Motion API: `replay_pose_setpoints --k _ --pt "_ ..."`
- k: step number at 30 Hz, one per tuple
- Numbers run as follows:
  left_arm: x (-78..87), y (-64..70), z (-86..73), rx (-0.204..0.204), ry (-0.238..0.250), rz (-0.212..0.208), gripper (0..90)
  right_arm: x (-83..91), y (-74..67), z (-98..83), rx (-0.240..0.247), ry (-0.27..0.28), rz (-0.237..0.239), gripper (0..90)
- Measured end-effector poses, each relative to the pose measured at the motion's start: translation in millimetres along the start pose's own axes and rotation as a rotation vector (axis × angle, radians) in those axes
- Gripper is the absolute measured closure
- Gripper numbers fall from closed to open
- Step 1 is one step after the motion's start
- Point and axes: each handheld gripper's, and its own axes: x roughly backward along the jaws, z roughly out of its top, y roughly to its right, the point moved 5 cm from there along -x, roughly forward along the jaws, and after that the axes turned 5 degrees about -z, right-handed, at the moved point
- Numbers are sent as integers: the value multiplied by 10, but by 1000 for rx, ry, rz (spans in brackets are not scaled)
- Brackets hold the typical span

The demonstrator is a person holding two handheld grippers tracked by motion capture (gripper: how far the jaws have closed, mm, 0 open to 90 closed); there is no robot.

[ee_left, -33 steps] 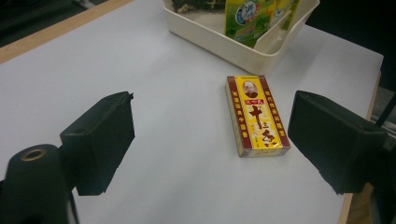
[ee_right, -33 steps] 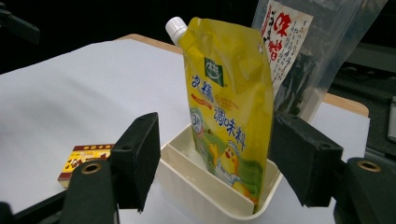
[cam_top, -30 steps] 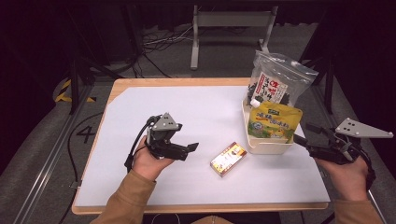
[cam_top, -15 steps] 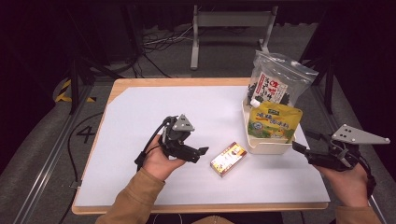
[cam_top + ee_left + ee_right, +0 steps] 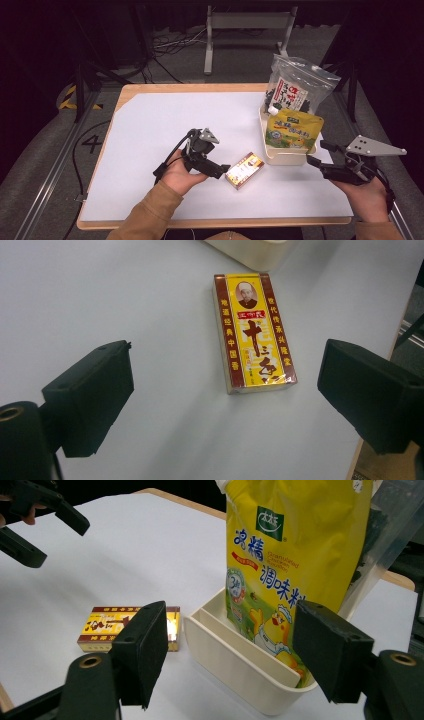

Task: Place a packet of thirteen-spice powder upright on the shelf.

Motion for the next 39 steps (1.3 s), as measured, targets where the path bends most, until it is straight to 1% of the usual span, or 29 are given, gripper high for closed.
replay_pose_setpoints --k 1,3,4,6,9,11,12,13,14,16,17,19,20,22,23,24,25,26,29,34,35,36,39 --pt "0 0 0 0 0 0 70 -2 -3 0 0 0 1 304" --pt "-63 -18 -24 16 -11 -11 63 -3 -8 2 -3 3 3 299" --pt "-63 -18 -24 16 -11 -11 62 -3 -8 2 -3 3 3 299" --pt "-109 -31 -40 24 -22 -20 61 -8 -9 -1 -6 3 3 292" --pt "-172 -27 -55 28 -34 -22 59 -17 -11 -7 -10 3 5 289" --pt "-216 -23 -65 23 -48 -23 56 -22 -16 -8 -10 3 7 288" --pt "-238 -20 -69 13 -54 -25 51 -23 -17 -9 -8 2 6 288" --pt "-254 -22 -72 17 -59 -21 47 -24 -18 -9 -7 2 5 287" --pt "-272 -29 -72 17 -56 -22 43 -25 -19 -9 -7 2 6 288" --pt "-301 -32 -73 31 -51 -34 36 -24 -22 -8 -8 3 7 286" --pt "-317 -28 -75 40 -51 -37 34 -23 -22 -7 -9 4 8 282" --pt "-351 -16 -75 45 -48 -43 32 -20 -23 -5 -19 7 14 277" --pt "-389 4 -79 47 -55 -49 32 -20 -22 -6 -20 7 13 277" --pt "-407 9 -76 41 -54 -49 30 -22 -23 -10 -19 5 13 277" --pt "-432 29 -83 48 -65 -51 30 -23 -24 -10 -19 5 13 277" --pt "-455 34 -83 37 -70 -53 31 -25 -25 -13 -17 3 12 277" --pt "-468 43 -84 42 -73 -50 31 -25 -27 -13 -17 3 12 277" --pt "-486 46 -84 33 -74 -55 31 -26 -27 -14 -18 3 12 277" --pt "-530 61 -90 42 -80 -66 27 -25 -29 -16 -16 2 12 277" --pt "-598 78 -106 48 -88 -68 21 -29 -30 -21 -16 0 12 276" --pt "-598 78 -106 48 -88 -68 20 -30 -32 -22 -15 0 12 276" --pt "-626 85 -109 38 -97 -67 21 -31 -33 -22 -15 -1 12 276" --pt "-648 97 -111 40 -102 -61 24 -34 -36 -21 -14 -1 12 276"
